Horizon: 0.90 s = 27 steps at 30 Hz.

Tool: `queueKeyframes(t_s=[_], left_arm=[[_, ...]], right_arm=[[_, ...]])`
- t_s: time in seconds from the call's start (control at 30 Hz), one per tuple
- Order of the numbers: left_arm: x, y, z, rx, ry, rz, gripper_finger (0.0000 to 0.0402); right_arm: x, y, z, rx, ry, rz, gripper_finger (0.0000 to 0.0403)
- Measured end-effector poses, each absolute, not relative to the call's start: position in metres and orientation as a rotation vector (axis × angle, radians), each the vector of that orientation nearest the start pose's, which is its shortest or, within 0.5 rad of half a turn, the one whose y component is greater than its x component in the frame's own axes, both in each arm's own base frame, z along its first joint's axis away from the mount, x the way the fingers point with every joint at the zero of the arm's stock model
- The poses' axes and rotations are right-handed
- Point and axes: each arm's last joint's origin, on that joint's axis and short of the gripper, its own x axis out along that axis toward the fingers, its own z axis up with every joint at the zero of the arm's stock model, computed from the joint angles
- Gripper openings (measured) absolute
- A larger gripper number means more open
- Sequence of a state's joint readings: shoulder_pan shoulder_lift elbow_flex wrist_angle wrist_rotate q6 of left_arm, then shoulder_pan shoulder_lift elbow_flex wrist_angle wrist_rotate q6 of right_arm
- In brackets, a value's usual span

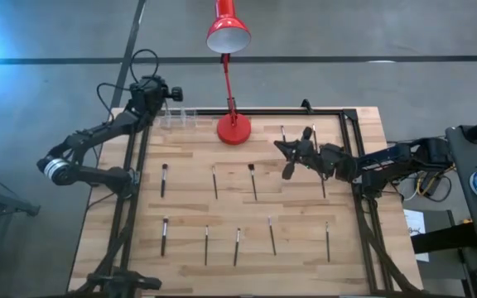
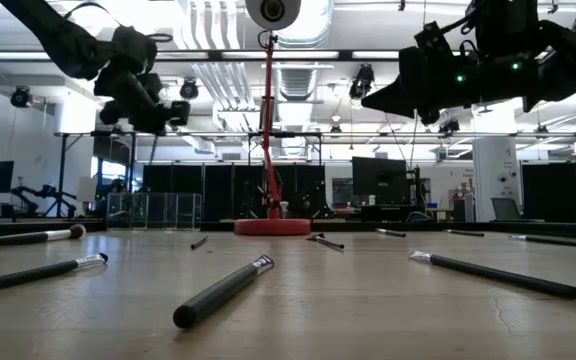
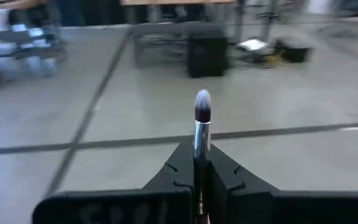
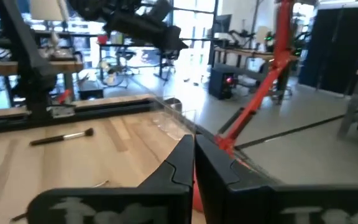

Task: Pick & Place Makeup Supplies
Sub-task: Put the makeup brush into the transparent organizer

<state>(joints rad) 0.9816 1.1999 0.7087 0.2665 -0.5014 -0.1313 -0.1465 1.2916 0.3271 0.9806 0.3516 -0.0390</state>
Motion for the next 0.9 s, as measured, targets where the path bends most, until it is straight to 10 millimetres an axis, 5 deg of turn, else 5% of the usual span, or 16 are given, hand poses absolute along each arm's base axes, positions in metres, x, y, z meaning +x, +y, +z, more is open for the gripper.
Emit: queueKeyframes(t_s=[0.57,0.9], left_arm=[[0.124,0.246,0.249,-0.210,0.079,1.686,0.0009],[0.138,0.232,0.240,-0.209,0.066,1.820,0.0009]], right_arm=[[0.234,-0.049,0.208,-0.192,-0.034,-0.436,0.0008],[0.235,-0.049,0.210,-0.246,-0.030,-0.438,0.0008]])
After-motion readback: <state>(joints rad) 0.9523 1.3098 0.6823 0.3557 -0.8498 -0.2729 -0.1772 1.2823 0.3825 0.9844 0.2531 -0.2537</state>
